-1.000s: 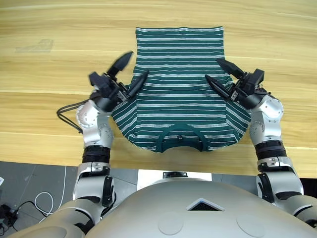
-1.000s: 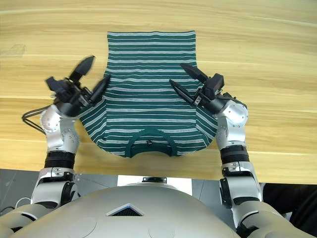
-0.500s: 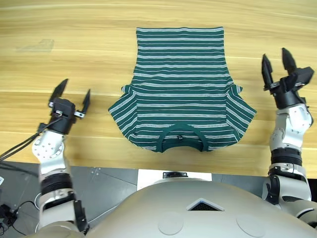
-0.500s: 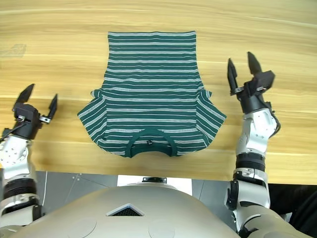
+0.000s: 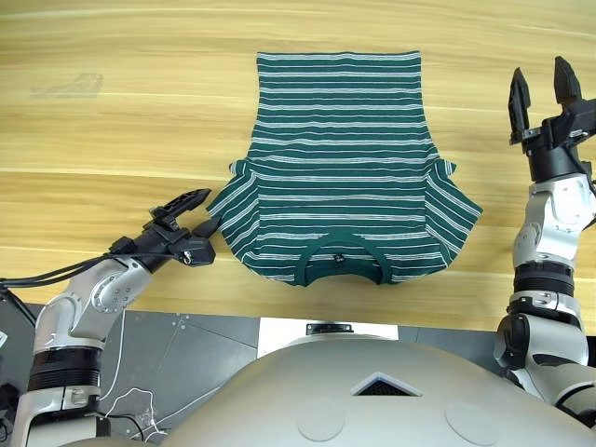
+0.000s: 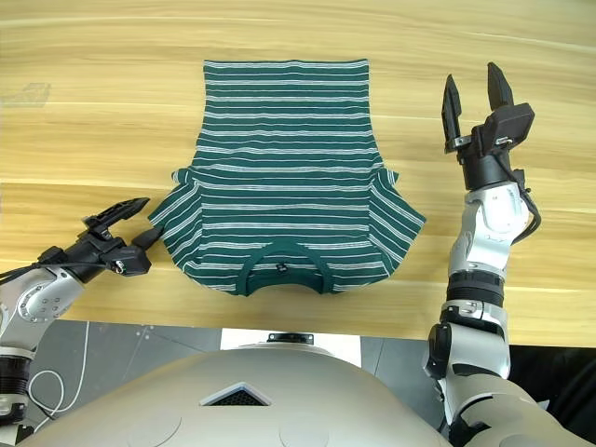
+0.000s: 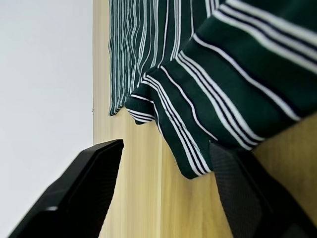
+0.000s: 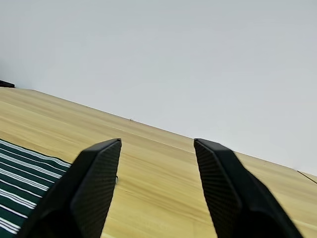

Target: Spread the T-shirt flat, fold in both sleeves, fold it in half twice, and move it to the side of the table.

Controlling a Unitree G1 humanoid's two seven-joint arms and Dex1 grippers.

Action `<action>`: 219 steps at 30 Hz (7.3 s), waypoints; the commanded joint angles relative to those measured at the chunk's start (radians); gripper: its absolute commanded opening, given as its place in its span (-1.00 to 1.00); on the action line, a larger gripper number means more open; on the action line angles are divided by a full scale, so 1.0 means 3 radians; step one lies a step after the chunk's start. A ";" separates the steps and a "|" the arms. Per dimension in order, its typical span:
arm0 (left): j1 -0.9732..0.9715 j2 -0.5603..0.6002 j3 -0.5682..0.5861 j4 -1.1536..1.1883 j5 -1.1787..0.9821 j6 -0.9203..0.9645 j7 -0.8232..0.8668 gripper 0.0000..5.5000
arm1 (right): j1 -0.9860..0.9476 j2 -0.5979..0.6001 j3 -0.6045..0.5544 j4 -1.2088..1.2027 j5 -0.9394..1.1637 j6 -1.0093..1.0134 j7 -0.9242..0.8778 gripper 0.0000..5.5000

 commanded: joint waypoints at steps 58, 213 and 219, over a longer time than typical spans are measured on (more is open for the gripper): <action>-0.0419 0.0396 -0.1088 0.0382 0.0454 0.0592 0.0570 -0.98 | 0.0134 -0.0100 -0.0148 0.0212 0.0198 0.0025 0.0178 -0.01; -0.0165 -0.1529 -0.0229 -0.0161 -0.2253 -0.0283 0.0088 -0.17 | 0.0556 -0.1869 0.1963 0.0545 -0.2123 -0.1405 -0.0039 -0.98; -0.0190 -0.1538 -0.0213 -0.0115 -0.2267 -0.0309 0.0089 -0.17 | 0.0557 -0.1836 0.1950 0.0525 -0.2074 -0.1419 -0.0052 -0.98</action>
